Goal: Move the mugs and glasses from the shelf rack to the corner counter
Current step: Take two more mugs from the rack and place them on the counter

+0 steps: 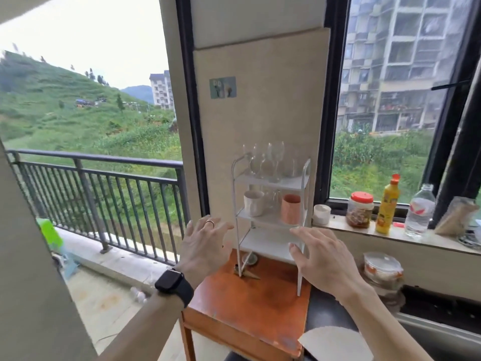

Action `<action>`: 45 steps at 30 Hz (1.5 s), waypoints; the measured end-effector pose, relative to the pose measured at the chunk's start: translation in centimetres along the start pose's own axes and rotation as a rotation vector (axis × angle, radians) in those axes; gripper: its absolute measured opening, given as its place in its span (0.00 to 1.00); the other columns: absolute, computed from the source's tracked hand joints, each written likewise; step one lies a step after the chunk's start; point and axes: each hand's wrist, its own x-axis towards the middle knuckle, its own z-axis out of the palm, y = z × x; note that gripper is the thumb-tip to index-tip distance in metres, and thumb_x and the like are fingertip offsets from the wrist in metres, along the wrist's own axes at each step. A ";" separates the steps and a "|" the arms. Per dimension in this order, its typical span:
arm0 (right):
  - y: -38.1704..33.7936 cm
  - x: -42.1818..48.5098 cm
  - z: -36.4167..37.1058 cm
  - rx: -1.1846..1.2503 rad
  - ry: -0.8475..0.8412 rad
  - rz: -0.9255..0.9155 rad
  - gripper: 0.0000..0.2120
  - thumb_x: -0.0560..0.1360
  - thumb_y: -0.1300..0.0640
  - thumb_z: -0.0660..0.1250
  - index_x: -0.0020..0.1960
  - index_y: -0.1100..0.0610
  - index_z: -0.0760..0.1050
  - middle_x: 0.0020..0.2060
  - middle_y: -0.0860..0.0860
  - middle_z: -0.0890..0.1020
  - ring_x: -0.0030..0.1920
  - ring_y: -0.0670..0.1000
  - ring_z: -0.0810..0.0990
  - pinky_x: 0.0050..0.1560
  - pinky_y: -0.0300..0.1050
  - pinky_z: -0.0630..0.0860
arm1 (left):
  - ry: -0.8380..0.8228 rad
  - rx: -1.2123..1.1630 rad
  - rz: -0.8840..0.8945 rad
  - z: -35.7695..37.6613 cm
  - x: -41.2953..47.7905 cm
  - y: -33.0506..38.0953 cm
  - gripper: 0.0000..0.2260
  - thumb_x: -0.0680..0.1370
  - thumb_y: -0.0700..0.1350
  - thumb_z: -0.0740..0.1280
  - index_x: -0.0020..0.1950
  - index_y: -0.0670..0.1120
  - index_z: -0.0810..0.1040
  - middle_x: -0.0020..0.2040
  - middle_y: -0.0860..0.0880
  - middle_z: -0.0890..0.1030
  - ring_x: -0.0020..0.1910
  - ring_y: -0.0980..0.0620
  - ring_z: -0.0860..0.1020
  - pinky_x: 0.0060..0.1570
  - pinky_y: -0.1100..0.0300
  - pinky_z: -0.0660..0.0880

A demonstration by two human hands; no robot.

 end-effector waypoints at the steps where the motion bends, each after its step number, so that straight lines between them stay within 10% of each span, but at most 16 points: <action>1: 0.2 1.1 1.1 -0.010 -0.010 0.020 0.22 0.80 0.41 0.56 0.73 0.43 0.68 0.71 0.41 0.73 0.74 0.49 0.65 0.69 0.50 0.65 | -0.011 -0.010 0.007 1.2 1.6 -0.4 0.20 0.79 0.55 0.59 0.72 0.60 0.70 0.74 0.52 0.69 0.76 0.50 0.60 0.76 0.45 0.54; 17: 4.1 17.1 16.3 0.231 -0.012 0.578 0.22 0.80 0.43 0.59 0.74 0.43 0.67 0.67 0.44 0.76 0.65 0.51 0.76 0.62 0.50 0.74 | -0.534 -1.053 -0.312 19.8 25.2 -5.5 0.18 0.79 0.54 0.67 0.67 0.52 0.72 0.60 0.46 0.78 0.52 0.49 0.78 0.53 0.52 0.78; 32: 6.6 25.9 20.9 0.984 0.270 1.018 0.16 0.81 0.44 0.61 0.51 0.56 0.79 0.48 0.55 0.85 0.49 0.55 0.85 0.41 0.50 0.85 | -0.511 -1.326 -0.342 22.1 30.2 -3.3 0.15 0.83 0.57 0.58 0.55 0.49 0.79 0.47 0.51 0.83 0.43 0.50 0.80 0.44 0.57 0.78; 45: 4.9 24.3 22.0 1.040 0.339 0.842 0.18 0.84 0.49 0.57 0.40 0.57 0.71 0.33 0.52 0.70 0.35 0.51 0.70 0.43 0.49 0.73 | -0.351 -1.459 -0.287 23.4 27.2 -5.2 0.15 0.82 0.54 0.61 0.48 0.45 0.81 0.36 0.48 0.76 0.35 0.52 0.73 0.36 0.61 0.73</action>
